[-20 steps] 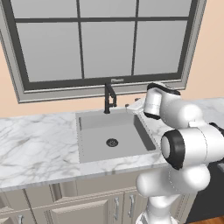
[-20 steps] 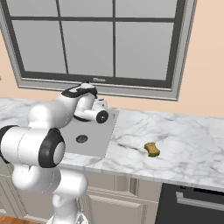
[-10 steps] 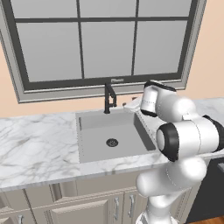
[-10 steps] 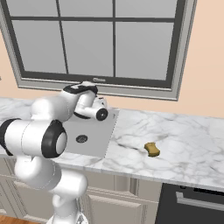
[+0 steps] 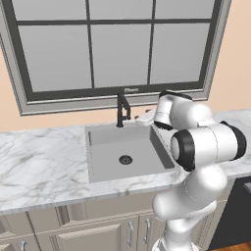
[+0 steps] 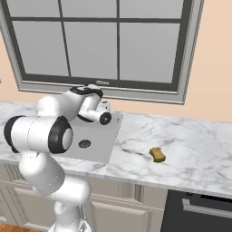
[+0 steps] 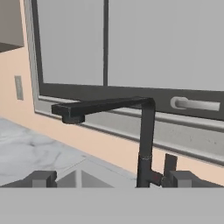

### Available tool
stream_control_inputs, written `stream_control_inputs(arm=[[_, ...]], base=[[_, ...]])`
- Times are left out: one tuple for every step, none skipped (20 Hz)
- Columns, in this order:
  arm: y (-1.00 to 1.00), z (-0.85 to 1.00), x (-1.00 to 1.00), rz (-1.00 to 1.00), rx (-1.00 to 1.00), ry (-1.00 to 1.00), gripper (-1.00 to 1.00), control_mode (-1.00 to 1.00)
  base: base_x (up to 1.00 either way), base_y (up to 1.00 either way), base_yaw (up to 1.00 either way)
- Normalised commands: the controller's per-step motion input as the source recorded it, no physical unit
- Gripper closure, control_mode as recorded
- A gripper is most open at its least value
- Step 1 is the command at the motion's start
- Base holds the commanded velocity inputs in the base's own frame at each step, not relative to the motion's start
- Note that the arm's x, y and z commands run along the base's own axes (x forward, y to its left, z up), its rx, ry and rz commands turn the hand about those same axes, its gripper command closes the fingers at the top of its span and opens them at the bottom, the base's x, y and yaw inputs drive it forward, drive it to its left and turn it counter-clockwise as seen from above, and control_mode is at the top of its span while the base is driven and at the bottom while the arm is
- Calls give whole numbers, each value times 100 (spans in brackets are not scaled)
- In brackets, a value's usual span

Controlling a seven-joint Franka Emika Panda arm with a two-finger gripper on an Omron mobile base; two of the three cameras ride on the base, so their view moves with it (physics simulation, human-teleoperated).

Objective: Soak the sponge with water for a few seconds and then drop it inside the sink.

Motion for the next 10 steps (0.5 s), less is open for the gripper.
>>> stream_control_inputs(arm=[[0, -16, 20, 0, 0, -2, -100, -100], [0, -14, 24, 0, 0, -3, -100, -100], [0, -11, 26, 0, 0, -3, -100, -100], [0, -10, 26, 0, 0, -3, -100, -100], [0, -12, 26, 0, 1, -4, -100, -100], [0, -14, 26, 0, 1, -4, -100, -100], [0, -16, 25, 0, 0, -3, -100, -100], [0, -15, 24, 0, 0, -2, -100, -100], [0, -17, 24, 0, 0, -2, -100, -100], [0, -20, 24, 0, 0, -1, -100, -100]], base=[[0, 0, 0], [0, 0, 0], [0, 0, 0], [0, 0, 0], [0, 0, 0], [0, 0, 0], [0, 0, 0], [0, 0, 0], [0, 0, 0], [0, 0, 0]])
